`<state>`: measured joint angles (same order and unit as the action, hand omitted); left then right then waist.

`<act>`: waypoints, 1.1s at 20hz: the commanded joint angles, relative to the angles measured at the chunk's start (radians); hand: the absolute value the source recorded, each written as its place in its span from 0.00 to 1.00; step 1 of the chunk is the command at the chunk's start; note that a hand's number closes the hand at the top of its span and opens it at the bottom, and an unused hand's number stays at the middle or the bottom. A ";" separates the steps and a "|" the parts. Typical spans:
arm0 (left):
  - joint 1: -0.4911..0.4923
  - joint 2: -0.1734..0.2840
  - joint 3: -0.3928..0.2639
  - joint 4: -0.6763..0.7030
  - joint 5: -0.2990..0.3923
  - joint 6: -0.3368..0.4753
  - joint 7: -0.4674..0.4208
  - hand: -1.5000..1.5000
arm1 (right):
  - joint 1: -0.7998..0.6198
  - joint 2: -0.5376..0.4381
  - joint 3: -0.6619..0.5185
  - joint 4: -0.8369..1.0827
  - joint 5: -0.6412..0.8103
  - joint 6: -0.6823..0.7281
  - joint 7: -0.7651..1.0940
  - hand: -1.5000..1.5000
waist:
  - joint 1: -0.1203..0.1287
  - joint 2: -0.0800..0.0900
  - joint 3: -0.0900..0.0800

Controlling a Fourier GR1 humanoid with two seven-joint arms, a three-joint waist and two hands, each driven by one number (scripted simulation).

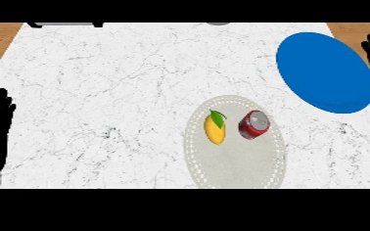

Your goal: Pick the can from the placemat and place it in the plate

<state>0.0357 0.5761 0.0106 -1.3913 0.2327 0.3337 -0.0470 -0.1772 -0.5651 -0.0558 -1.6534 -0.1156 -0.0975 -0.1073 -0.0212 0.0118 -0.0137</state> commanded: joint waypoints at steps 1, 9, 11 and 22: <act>-0.071 -0.077 -0.055 0.078 -0.024 -0.021 0.008 0.50 | -0.019 0.035 0.020 -0.023 -0.036 0.033 0.076 1.00 | 0.013 -0.010 0.013; -0.049 -0.183 -0.193 -0.006 -0.001 -0.036 0.117 0.50 | -0.039 -0.218 0.167 -0.028 0.357 0.049 0.079 1.00 | -0.013 -0.007 -0.004; -0.060 -0.190 -0.212 -0.016 -0.004 -0.035 0.160 0.50 | 0.050 -0.062 0.249 -0.034 0.484 -0.143 0.092 1.00 | 0.000 -0.011 0.013; -0.090 -0.267 -0.254 -0.010 -0.063 0.017 0.181 0.50 | 0.175 0.171 0.265 0.170 0.163 0.055 -0.318 0.00 | 0.027 -0.010 0.014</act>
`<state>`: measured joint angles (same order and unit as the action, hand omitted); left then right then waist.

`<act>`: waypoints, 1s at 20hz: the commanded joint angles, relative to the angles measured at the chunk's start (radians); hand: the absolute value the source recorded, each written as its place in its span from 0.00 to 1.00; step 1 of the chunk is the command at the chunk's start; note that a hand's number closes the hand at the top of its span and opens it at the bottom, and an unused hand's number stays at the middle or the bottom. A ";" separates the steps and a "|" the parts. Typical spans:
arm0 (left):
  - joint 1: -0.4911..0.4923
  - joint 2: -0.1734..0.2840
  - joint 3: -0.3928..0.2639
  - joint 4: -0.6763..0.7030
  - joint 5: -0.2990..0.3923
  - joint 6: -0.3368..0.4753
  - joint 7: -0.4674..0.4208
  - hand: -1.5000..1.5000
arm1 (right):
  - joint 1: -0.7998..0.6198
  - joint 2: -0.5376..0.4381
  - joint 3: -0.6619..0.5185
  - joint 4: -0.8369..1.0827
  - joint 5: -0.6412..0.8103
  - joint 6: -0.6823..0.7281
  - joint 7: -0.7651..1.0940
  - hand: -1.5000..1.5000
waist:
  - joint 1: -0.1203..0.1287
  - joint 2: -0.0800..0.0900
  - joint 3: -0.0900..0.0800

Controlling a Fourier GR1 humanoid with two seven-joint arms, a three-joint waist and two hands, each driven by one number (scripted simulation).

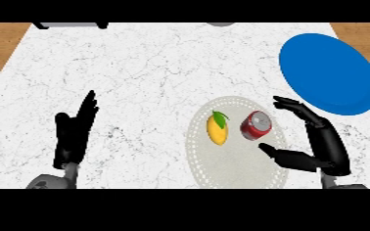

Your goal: Pick the can from the placemat and place it in the plate

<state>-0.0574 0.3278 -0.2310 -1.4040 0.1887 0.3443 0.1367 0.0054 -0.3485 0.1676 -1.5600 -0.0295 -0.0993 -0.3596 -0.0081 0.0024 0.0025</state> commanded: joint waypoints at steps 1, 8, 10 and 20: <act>-0.011 0.005 -0.013 -0.047 -0.025 0.017 0.068 0.50 | 0.003 -0.101 0.025 0.020 0.108 0.047 -0.015 0.00 | 0.010 -0.004 -0.002; 0.012 -0.022 -0.022 -0.059 -0.036 0.021 0.056 0.50 | -0.083 -0.260 0.049 -0.049 0.317 0.059 0.277 0.00 | 0.011 -0.005 -0.004; 0.028 0.032 0.034 -0.010 0.005 -0.059 -0.012 0.50 | -0.135 -0.276 0.088 -0.098 0.350 0.114 0.397 0.00 | 0.018 -0.004 -0.005; -0.007 -0.011 0.042 -0.026 -0.017 -0.050 0.057 0.50 | -0.215 -0.263 0.183 -0.081 0.334 0.427 0.642 0.00 | 0.011 -0.002 -0.003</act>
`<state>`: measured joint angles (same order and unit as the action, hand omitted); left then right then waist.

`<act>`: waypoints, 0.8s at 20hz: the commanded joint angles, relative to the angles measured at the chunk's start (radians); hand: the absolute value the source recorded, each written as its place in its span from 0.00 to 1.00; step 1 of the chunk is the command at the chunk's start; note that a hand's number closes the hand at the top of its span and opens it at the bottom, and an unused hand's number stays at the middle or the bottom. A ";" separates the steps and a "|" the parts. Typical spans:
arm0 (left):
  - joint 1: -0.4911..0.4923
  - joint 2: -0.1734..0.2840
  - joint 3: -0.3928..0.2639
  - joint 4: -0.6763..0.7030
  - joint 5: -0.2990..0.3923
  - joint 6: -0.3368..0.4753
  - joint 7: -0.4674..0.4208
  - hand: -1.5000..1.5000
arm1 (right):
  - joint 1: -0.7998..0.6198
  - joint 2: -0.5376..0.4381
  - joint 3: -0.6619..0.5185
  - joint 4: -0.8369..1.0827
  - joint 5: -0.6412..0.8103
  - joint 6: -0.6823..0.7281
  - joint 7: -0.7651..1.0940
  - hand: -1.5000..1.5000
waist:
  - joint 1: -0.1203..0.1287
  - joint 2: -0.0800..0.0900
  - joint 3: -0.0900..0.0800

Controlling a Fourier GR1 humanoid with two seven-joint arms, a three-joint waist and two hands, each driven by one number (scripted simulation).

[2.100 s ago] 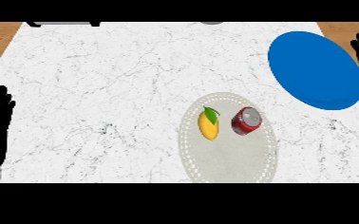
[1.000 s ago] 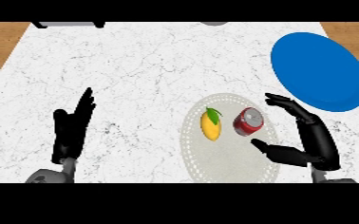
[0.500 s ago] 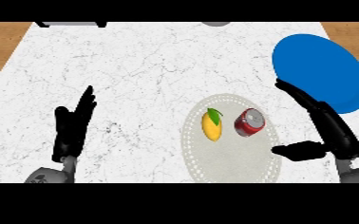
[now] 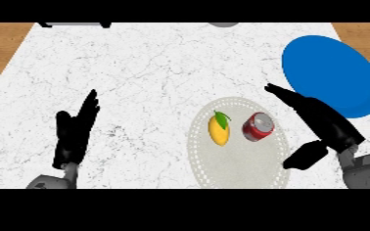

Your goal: Pick the can from the placemat and place it in the plate

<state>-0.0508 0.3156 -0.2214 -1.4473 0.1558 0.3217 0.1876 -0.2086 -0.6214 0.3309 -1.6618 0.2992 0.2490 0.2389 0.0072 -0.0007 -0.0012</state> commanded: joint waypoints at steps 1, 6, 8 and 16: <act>0.026 -0.031 0.010 -0.001 -0.019 0.007 -0.022 0.50 | 0.001 0.023 0.023 -0.011 0.022 0.093 0.082 0.00 | -0.005 0.000 0.001; 0.000 -0.064 0.028 -0.016 -0.060 -0.011 0.019 0.50 | -0.083 0.144 -0.017 0.065 0.074 0.160 0.134 0.00 | -0.004 0.000 0.001; 0.010 -0.049 0.058 0.053 -0.048 -0.066 -0.038 0.50 | -0.055 0.136 -0.017 0.145 0.138 0.139 0.032 0.00 | -0.004 0.001 0.001; 0.002 -0.056 0.116 -0.011 -0.068 -0.108 0.034 0.50 | -0.011 0.170 -0.073 0.144 0.206 0.210 -0.036 0.00 | -0.006 0.000 0.001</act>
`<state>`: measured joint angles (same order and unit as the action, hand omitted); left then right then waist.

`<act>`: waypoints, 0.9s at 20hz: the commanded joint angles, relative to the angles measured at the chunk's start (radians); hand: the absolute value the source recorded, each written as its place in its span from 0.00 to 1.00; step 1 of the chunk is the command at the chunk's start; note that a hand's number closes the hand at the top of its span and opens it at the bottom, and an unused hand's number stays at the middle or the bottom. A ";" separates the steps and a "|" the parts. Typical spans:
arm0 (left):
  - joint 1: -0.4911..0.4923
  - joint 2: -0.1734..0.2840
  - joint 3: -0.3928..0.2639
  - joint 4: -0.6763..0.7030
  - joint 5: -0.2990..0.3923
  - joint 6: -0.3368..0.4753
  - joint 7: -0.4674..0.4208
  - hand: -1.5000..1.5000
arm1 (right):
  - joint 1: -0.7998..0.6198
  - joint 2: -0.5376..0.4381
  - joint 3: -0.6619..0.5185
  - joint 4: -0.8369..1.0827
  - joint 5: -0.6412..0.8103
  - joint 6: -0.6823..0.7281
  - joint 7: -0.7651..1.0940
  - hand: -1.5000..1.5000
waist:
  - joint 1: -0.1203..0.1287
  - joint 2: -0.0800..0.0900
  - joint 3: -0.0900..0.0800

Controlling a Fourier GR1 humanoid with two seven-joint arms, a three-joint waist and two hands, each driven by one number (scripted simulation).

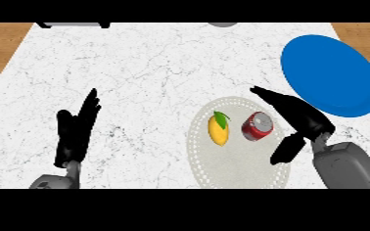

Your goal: Pick the can from the placemat and place it in the plate

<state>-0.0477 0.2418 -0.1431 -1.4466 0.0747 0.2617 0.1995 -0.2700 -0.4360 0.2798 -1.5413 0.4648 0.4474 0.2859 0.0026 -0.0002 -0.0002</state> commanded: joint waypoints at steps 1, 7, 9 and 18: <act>-0.012 0.000 0.036 -0.010 -0.024 -0.041 0.027 0.50 | -0.014 0.039 -0.036 0.008 0.050 0.065 0.005 0.00 | -0.001 0.000 0.000; 0.049 -0.060 -0.006 -0.123 -0.086 -0.002 0.085 0.50 | -0.001 0.100 -0.050 0.106 0.132 0.011 -0.081 0.00 | 0.001 -0.001 0.000; 0.054 -0.020 0.070 -0.043 -0.034 -0.086 0.004 0.50 | 0.021 0.100 -0.063 0.136 0.158 -0.006 -0.130 0.00 | 0.001 0.000 0.000; -0.012 -0.103 0.062 0.036 -0.111 -0.040 -0.003 0.50 | 0.005 0.125 -0.023 0.220 0.295 -0.062 -0.259 1.00 | -0.002 0.000 0.000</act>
<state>-0.0431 0.1651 -0.0826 -1.4419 -0.0161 0.2130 0.2078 -0.2965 -0.2931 0.2387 -1.3318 0.7010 0.4226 0.1128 0.0033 0.0003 0.0000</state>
